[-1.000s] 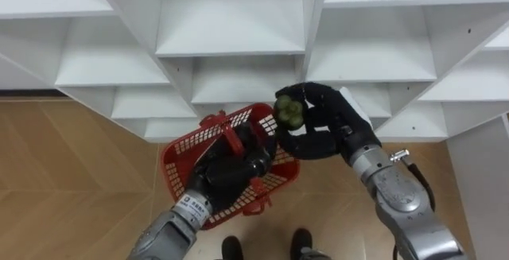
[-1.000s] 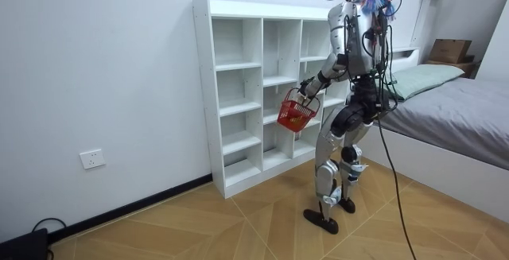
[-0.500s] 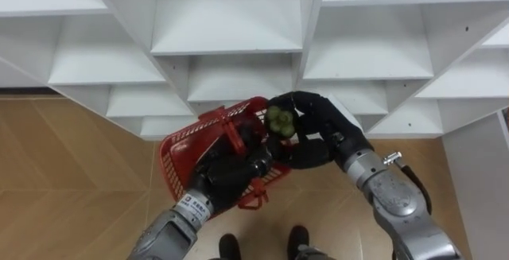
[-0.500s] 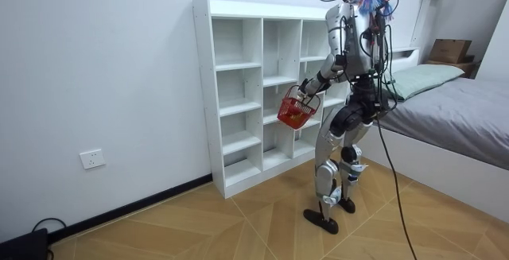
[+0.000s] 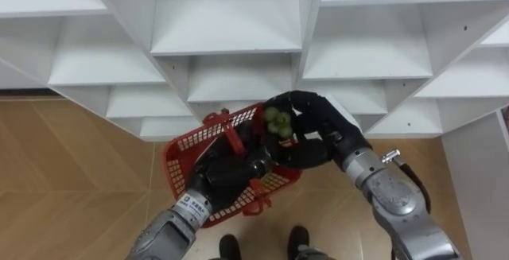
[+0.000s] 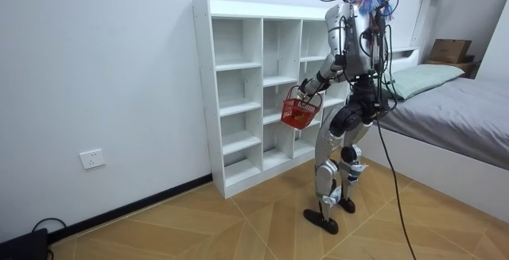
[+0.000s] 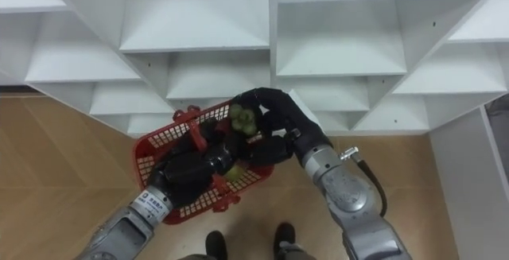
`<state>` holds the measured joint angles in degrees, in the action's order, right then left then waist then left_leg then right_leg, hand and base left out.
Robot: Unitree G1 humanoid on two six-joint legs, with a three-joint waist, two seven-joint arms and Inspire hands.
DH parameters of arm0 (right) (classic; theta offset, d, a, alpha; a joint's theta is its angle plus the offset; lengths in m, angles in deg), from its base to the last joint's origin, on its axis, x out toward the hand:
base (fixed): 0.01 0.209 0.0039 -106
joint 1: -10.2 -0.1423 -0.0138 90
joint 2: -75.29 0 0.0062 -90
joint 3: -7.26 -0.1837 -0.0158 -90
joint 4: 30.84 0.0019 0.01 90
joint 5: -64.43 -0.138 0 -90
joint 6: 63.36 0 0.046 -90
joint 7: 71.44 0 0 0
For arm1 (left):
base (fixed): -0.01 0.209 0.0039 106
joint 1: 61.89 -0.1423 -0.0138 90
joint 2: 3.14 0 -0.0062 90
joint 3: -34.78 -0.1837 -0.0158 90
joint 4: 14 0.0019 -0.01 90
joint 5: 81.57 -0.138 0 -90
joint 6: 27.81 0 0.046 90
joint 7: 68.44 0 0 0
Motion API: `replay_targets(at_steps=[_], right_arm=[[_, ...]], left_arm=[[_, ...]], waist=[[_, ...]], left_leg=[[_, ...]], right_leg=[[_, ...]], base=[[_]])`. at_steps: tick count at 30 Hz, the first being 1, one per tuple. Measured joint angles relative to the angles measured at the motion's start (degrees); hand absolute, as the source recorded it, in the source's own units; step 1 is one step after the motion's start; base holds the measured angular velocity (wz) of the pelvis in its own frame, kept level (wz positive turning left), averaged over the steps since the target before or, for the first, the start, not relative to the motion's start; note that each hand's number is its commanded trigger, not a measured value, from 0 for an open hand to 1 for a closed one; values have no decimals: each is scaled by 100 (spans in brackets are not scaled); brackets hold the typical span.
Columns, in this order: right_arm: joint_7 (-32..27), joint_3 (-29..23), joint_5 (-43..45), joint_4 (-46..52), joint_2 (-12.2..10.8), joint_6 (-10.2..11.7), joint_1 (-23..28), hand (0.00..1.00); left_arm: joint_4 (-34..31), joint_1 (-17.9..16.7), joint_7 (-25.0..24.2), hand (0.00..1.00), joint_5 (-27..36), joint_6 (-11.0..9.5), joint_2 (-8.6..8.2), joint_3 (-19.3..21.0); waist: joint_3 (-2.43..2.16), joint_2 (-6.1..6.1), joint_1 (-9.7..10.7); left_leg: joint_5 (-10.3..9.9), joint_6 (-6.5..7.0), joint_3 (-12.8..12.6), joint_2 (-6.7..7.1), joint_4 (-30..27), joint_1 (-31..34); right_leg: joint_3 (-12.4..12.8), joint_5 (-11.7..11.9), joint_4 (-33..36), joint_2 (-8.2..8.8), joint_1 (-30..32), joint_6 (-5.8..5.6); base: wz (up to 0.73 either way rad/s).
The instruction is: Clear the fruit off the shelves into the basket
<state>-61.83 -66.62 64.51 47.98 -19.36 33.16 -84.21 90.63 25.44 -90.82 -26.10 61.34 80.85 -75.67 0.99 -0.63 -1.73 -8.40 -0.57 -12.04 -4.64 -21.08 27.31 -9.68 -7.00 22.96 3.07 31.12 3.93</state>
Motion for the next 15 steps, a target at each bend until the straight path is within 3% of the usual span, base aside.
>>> replay_targets(at_steps=[2,3,4,8,15], right_arm=[[6,-1,0,16,6,0,0,64],[6,-2,-2,20,8,0,0,45],[5,-6,-7,20,8,0,-1,33],[7,-3,16,33,23,0,-2,0],[222,23,26,33,95,0,5,0]], left_arm=[[0,0,-30,100,0,-2,2,5],[0,0,-44,100,0,-3,6,7],[0,0,-62,100,-1,-3,10,7],[0,1,-81,100,-79,-2,18,3],[0,21,-81,100,-111,-4,32,33]], waist=[[0,-1,-6],[-1,-2,-10],[-2,-3,-14],[-3,-5,-21],[-4,-7,-23]], left_leg=[[0,-1,3,-4,-1,1],[-1,-2,3,-8,-3,2],[-2,-4,3,-11,-6,2],[-15,-16,2,-59,-39,18],[-24,-21,3,-62,-56,33]], right_leg=[[0,4,1,-5,0,5],[-1,9,1,-8,0,8],[-3,12,1,-10,-1,12],[-25,19,-7,-21,-4,22],[-64,25,-18,-24,-9,33]], base=[[0],[0],[0],[0],[0]])
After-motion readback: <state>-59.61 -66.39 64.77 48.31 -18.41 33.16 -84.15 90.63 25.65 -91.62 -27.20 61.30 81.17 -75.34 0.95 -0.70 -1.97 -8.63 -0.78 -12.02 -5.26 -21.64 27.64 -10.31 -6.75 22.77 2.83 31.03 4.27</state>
